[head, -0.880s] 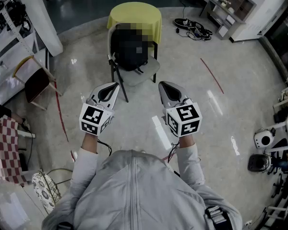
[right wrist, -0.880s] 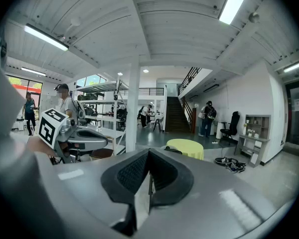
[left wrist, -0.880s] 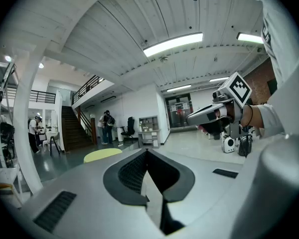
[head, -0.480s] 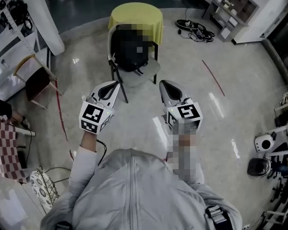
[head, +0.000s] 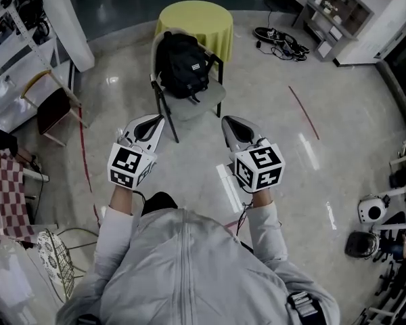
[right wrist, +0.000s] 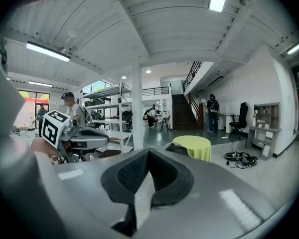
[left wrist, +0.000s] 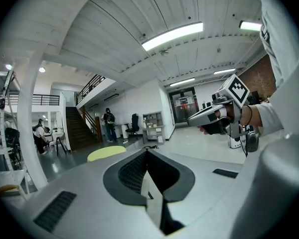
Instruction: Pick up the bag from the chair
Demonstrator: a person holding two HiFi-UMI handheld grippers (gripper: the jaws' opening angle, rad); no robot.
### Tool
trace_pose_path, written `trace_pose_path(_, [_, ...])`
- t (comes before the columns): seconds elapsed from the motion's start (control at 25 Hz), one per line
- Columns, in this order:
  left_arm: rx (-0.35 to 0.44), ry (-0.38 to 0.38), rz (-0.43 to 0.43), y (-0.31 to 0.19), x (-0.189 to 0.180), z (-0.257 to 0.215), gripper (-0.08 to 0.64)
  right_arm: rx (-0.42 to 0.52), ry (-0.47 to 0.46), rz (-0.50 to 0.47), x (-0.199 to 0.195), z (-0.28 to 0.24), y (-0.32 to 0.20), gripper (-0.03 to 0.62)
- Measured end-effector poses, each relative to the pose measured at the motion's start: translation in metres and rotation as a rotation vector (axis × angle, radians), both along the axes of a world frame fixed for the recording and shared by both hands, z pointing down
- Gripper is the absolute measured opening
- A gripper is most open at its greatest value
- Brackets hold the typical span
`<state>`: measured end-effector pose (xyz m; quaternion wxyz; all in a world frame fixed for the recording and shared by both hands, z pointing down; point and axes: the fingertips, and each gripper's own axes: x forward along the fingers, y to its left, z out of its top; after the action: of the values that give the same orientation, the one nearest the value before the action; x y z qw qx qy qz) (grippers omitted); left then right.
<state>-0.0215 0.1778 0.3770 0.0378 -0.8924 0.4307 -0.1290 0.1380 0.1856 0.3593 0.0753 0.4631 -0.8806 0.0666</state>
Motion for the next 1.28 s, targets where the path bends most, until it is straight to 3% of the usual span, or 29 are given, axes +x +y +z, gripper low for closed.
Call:
trace_pose_path(0.44, [-0.032,0.000,-0.019,-0.052,0.001,0.019,0.005,-0.024,-0.008,-0.011,0.003,0.015,-0.053,0.009])
trace_pose_path(0.56, [-0.033,0.002,-0.027,-0.088,-0.005,0.024,0.005,-0.039,0.036,-0.013,0.000,0.024,-0.084,0.008])
trace_pose_path(1.28, [-0.098,0.021,-0.015,-0.334,-0.049,0.038,0.005,-0.126,0.007,-0.047,-0.055,0.031,-0.315,0.008])
